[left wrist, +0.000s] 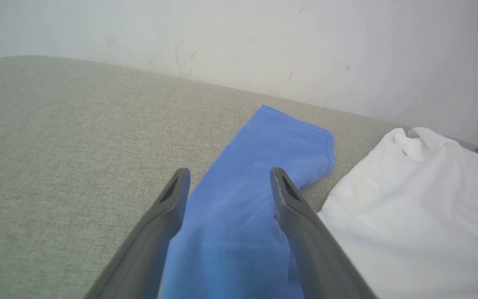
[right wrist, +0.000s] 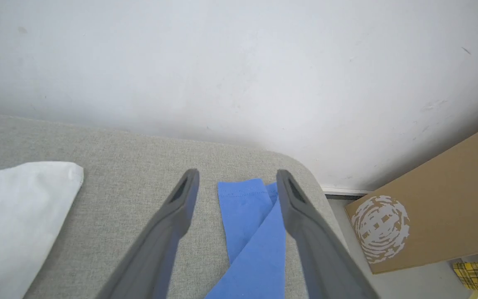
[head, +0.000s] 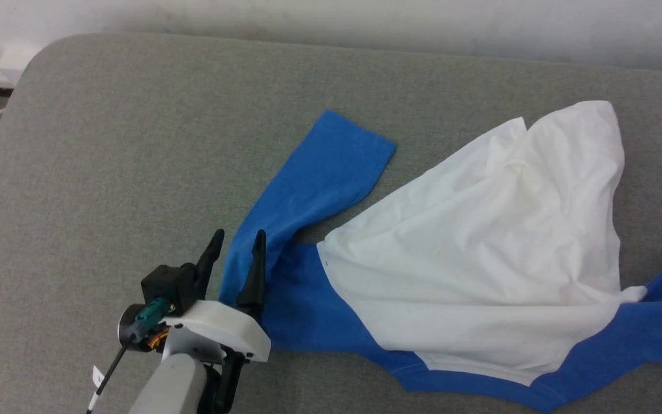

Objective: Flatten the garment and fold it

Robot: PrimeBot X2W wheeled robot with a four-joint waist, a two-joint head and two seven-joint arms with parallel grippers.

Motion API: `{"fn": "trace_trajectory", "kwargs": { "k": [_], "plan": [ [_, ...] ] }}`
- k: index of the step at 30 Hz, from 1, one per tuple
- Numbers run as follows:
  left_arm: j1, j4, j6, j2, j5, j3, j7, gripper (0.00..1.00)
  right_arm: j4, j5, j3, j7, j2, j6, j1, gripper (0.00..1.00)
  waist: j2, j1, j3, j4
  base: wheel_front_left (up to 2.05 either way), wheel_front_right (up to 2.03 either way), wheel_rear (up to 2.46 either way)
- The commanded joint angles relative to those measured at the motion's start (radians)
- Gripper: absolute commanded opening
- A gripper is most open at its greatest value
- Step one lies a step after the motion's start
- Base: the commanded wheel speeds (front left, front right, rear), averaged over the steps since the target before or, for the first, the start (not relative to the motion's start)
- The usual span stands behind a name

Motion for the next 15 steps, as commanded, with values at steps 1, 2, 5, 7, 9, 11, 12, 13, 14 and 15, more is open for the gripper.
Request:
{"fn": "trace_trajectory", "kwargs": {
  "k": [1,2,5,7,9,11,12,13,14,15],
  "plan": [
    [0.017,-0.002,0.002,0.007,-0.009,0.003,-0.006,1.0,0.006,0.048,0.032,-0.047,0.002,-0.002,0.0,1.0,0.0,0.0001,-0.073,-0.057,0.0,0.0,0.0],
    [0.023,-0.006,0.003,0.009,-0.01,0.003,-0.006,1.0,0.006,0.076,0.052,-0.07,0.006,-0.002,0.011,1.0,0.0,0.0001,-0.084,-0.066,0.0,0.0,0.0],
    [0.035,-0.015,0.004,0.01,-0.014,0.005,-0.009,1.0,0.003,0.148,0.093,-0.115,0.016,-0.002,0.038,1.0,0.0,0.0001,-0.108,-0.083,0.0,0.0,0.0],
    [0.05,-0.024,0.006,0.012,-0.018,0.008,-0.012,1.0,-0.019,0.229,0.14,-0.158,0.029,-0.002,0.078,1.0,0.0,0.0001,-0.128,-0.098,0.0,0.0,0.0],
    [0.065,-0.032,0.008,0.015,-0.022,0.012,-0.014,1.0,-0.063,0.31,0.19,-0.196,0.038,-0.002,0.137,1.0,0.0,0.0001,-0.144,-0.112,0.0,0.0,0.0],
    [0.079,-0.039,0.011,0.021,-0.023,0.014,-0.015,1.0,-0.126,0.395,0.235,-0.218,0.051,-0.002,0.208,1.0,0.0,0.0001,-0.154,-0.126,0.0,0.0,0.0],
    [0.086,-0.043,0.011,0.024,-0.024,0.015,-0.015,1.0,-0.167,0.434,0.262,-0.226,0.058,-0.002,0.25,1.0,0.0,0.0001,-0.16,-0.132,0.0,0.0,0.0],
    [0.092,-0.046,0.012,0.027,-0.025,0.015,-0.015,1.0,-0.211,0.468,0.287,-0.231,0.064,-0.002,0.295,1.0,0.0,0.0001,-0.164,-0.138,0.0,0.0,0.0],
    [0.097,-0.051,0.013,0.028,-0.026,0.016,-0.014,1.0,-0.26,0.5,0.307,-0.234,0.072,-0.002,0.341,1.0,0.0,0.0001,-0.168,-0.144,0.0,0.0,0.0],
    [0.102,-0.055,0.014,0.031,-0.028,0.016,-0.012,1.0,-0.309,0.53,0.323,-0.236,0.08,-0.002,0.388,1.0,0.0,0.0001,-0.17,-0.15,0.0,0.0,0.0]
  ]
}}
